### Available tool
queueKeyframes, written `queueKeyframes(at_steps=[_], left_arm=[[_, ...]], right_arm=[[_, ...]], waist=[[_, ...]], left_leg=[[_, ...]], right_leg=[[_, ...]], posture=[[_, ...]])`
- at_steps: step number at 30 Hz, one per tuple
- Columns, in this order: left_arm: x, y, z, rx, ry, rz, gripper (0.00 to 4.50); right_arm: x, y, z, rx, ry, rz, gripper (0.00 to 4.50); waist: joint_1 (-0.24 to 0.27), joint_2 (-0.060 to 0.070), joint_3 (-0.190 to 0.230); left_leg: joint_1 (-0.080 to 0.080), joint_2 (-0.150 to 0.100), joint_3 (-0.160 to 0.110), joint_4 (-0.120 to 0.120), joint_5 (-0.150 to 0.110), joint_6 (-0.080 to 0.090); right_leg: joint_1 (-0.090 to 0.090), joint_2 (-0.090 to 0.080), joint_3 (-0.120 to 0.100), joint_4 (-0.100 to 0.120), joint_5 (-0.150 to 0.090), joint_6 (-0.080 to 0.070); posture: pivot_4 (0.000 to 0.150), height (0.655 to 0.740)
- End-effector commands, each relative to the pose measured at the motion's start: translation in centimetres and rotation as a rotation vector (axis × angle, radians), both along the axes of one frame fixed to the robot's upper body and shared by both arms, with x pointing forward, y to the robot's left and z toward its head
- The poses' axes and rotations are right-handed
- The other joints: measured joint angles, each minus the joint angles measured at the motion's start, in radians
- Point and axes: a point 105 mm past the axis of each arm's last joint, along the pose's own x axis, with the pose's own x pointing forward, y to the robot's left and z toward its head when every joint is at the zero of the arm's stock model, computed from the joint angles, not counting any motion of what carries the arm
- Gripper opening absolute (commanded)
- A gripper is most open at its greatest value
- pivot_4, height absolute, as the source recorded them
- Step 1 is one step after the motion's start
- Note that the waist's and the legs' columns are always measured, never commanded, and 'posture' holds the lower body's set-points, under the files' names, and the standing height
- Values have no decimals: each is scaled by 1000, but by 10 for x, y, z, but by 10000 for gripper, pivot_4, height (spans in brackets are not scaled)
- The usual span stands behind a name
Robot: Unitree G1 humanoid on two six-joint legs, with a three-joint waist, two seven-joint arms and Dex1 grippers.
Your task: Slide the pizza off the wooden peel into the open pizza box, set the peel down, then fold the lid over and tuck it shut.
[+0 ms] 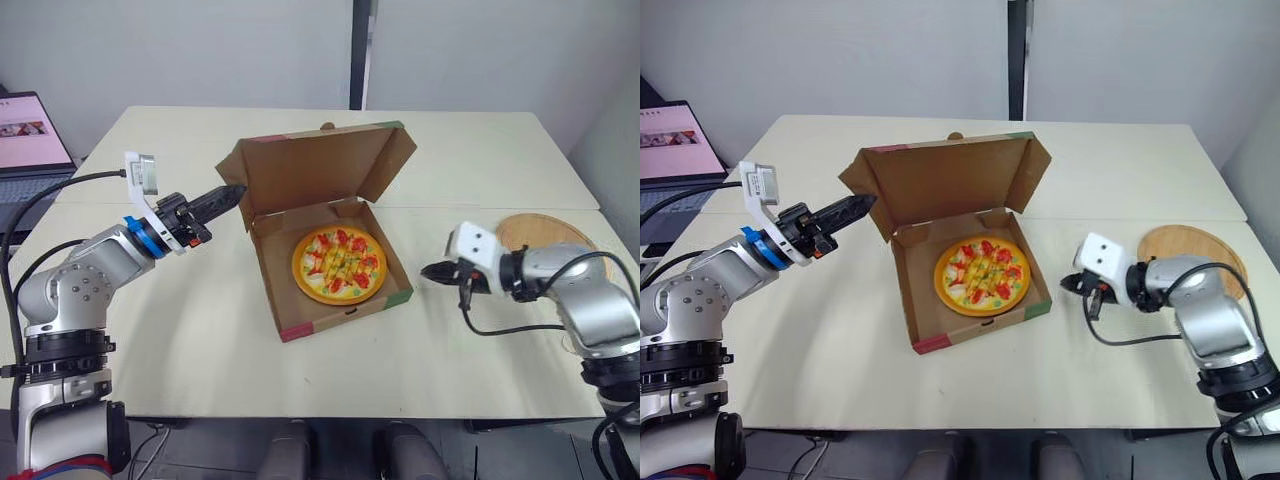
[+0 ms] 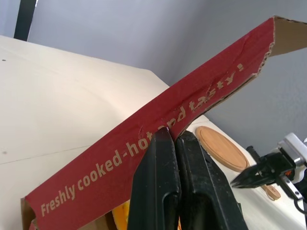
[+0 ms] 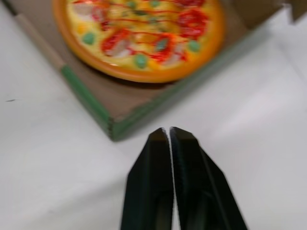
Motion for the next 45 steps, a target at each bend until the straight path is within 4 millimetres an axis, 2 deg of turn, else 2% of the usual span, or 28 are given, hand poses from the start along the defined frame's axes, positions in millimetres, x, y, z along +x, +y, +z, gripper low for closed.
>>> queueKeyframes(at_steps=[1, 3, 5, 8, 10, 15, 19, 24, 27, 34, 39, 45], left_arm=[[-3, 1, 14, 7, -53, -7, 0], [-3, 1, 15, 8, -57, -3, 0], [-3, 2, 16, 6, -60, 2, 0], [-3, 2, 16, 3, -60, 2, 0], [-3, 1, 17, -4, -62, 1, 0], [-5, 2, 16, -8, -61, 3, 0], [-5, 2, 15, -9, -58, 7, 0], [-6, 2, 15, -8, -60, 10, 0], [-7, 2, 15, -10, -61, 12, 0], [-6, -3, 17, -8, -74, 11, 0], [-2, -20, 21, -15, -97, -20, 0], [6, -44, 23, -35, -113, -54, 0]], right_arm=[[10, -12, 19, 59, -82, -99, 15538], [20, -15, 19, 43, -116, -149, 22677], [24, -8, 16, 59, -96, -154, 29135], [26, 10, 19, 138, -59, -134, 29135], [34, 17, 25, 171, -84, -158, 29135], [67, 29, 52, 270, -213, -265, 29135], [87, 51, 76, 376, -273, -291, 29135], [98, 73, 98, 477, -295, -279, 29135], [101, 77, 102, 500, -303, -279, 23590], [103, 73, 110, 518, -339, -317, 257], [100, 66, 114, 514, -370, -359, 257], [88, 46, 120, 466, -413, -404, 257]], waist=[[-2, 0, 0], [-3, 0, 0], [-6, 0, 0], [-7, 0, 0], [-7, 0, 0], [-5, 0, 0], [-7, 0, 0], [-7, 0, 0], [-7, 0, 0], [-10, 0, 0], [-9, 0, 0], [-7, 0, 0]], left_leg=[[0, 0, 0, 0, 0, 0], [0, 0, 0, 0, 0, 0], [0, 0, 0, 0, 0, 0], [0, 0, 0, 0, 0, 0], [0, 0, 1, 0, 0, 0], [0, 0, 1, 0, 0, 0], [0, 0, 1, 0, 1, -2], [0, 0, 0, -1, 2, -3], [0, -1, 0, -1, 2, -3], [0, -1, 0, -1, 1, -1], [0, -1, 1, 0, 1, -1], [-1, -2, 1, 0, 1, -1]], right_leg=[[0, 0, 0, 0, 0, 0], [0, 0, 0, 0, 0, 0], [0, 0, 0, 1, 0, 0], [-1, 0, 0, 1, 0, 0], [-1, 0, 1, 1, 0, 0], [-1, 0, 0, 1, 0, 0], [-1, 0, 0, 2, 0, 0], [-2, 0, 0, 2, 0, 0], [-2, 0, 0, 2, 0, 0], [-2, 0, 0, 2, 0, 0], [-2, 0, 0, 2, 0, 0], [-2, 0, 1, 2, 1, 1]], posture=[[1500, 7400], [1500, 7400], [1500, 7400], [1500, 7400], [1500, 7400], [1500, 7400], [1500, 7400], [1500, 7400], [1500, 7400], [1500, 7400], [1500, 7400], [1500, 7400]])
